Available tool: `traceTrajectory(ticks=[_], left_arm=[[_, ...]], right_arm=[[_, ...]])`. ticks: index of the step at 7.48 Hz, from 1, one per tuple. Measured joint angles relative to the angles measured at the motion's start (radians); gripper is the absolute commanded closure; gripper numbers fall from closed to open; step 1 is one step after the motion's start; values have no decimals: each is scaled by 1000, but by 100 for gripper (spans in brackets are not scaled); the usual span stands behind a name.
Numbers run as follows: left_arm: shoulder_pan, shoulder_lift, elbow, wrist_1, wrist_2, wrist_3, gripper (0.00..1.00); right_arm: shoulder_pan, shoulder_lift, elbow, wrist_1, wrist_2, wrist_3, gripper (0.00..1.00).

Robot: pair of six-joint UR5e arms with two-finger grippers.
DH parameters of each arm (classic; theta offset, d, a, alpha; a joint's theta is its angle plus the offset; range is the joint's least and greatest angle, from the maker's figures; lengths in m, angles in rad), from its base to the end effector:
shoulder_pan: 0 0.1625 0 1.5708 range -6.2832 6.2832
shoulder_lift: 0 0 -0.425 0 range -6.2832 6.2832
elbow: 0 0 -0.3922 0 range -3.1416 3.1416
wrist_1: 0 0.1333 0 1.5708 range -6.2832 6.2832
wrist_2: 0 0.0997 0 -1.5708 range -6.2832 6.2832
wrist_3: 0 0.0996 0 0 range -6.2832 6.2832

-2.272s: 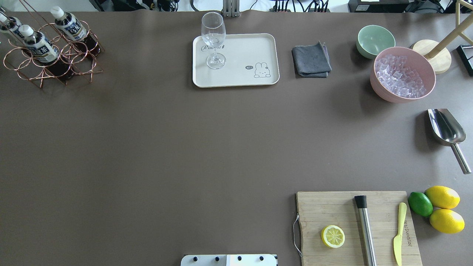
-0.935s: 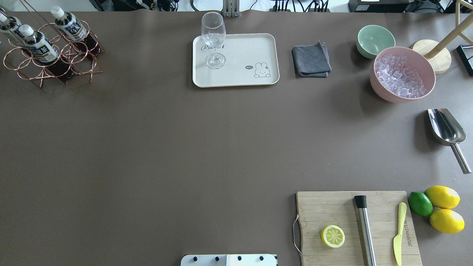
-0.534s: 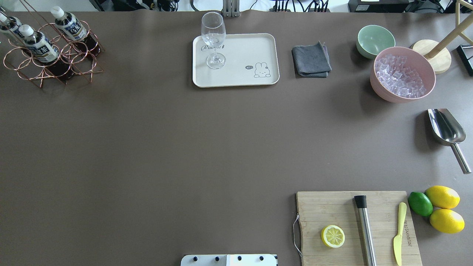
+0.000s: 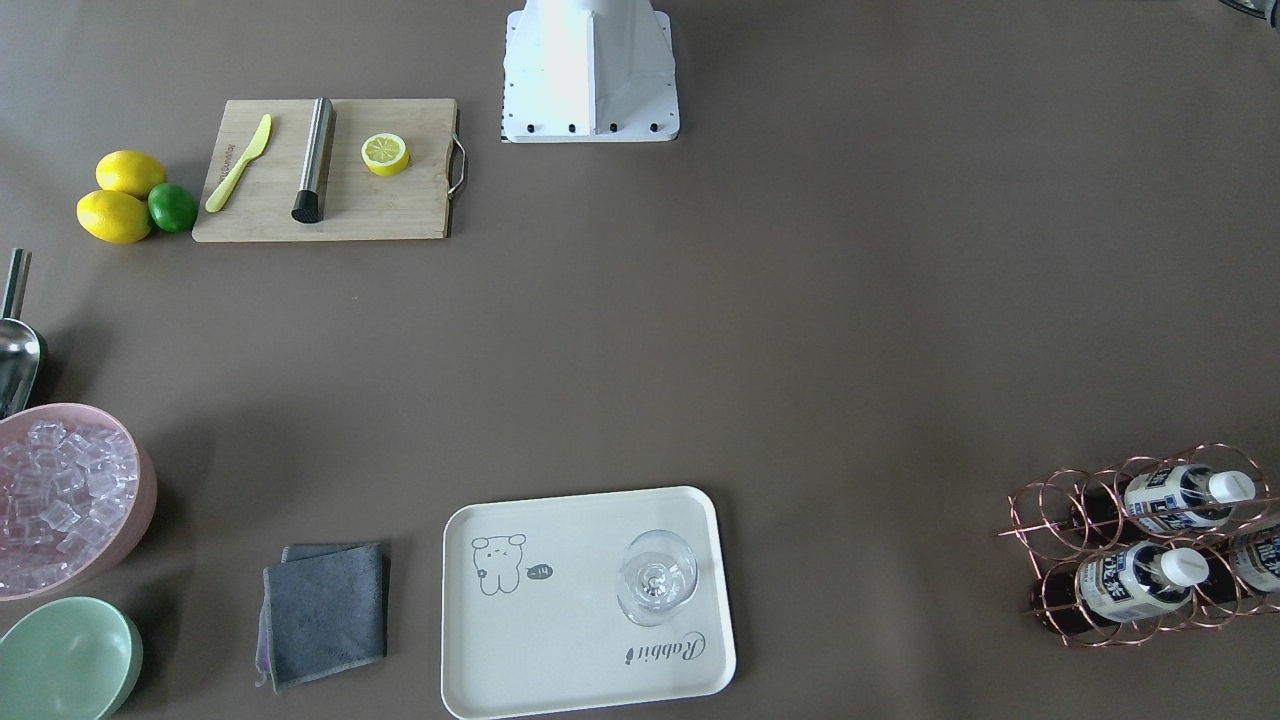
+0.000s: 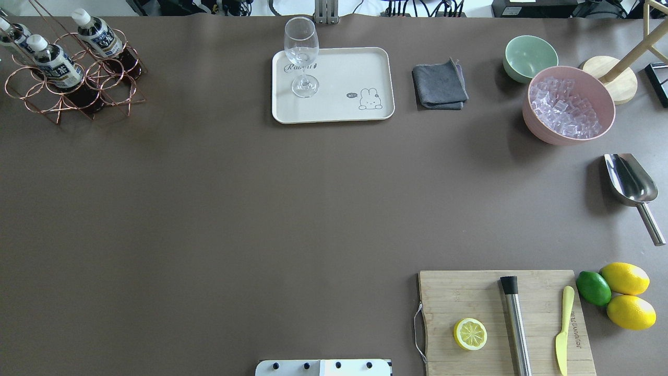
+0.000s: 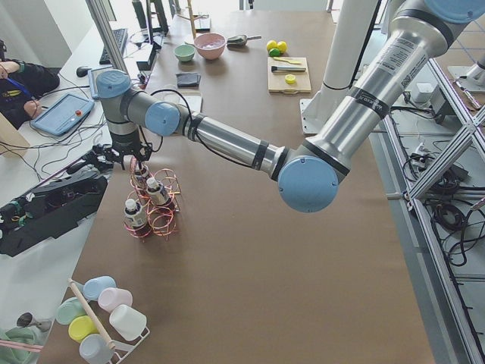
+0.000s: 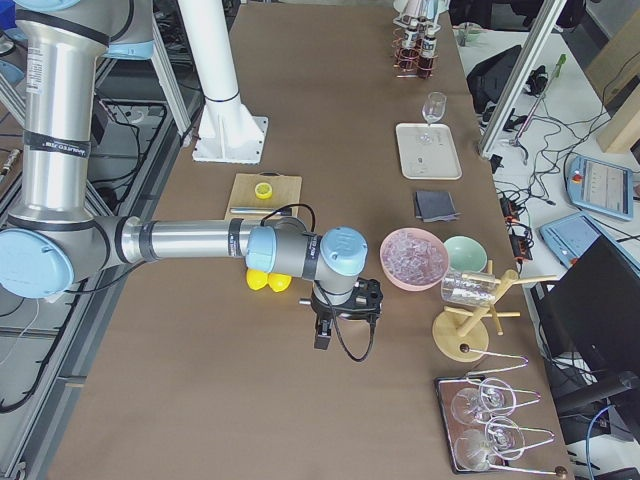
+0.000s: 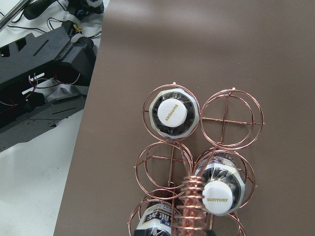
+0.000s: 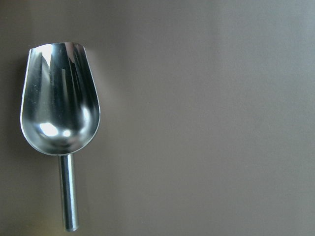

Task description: Take tea from basket to plate

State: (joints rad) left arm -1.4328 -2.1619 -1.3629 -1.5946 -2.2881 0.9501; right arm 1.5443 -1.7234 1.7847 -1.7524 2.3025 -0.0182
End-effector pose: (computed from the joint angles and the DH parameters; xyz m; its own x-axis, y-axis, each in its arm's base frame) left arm 0.0321 -0.7243 0.3982 0.3105 0.9501 -0.0291 -0.6515 0.2350 0.7213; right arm 0.0557 -0.4186 0.6441 0.7453 0.0424 0.6654 0.0399 0.9934 -0.1079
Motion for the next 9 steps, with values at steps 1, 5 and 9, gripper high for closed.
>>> traceTrajectory(ticks=[1,5,9], left_arm=[[0,1,-11,1,0,3,100],[-32,32,-139,16,-1,4,100],[-34,134,-466,157,-86,-3,100]], right_arm=[[0,1,0,0,0,1,0],[0,2,-2,0,0,1,0],[0,2,-2,1,-1,3,0]])
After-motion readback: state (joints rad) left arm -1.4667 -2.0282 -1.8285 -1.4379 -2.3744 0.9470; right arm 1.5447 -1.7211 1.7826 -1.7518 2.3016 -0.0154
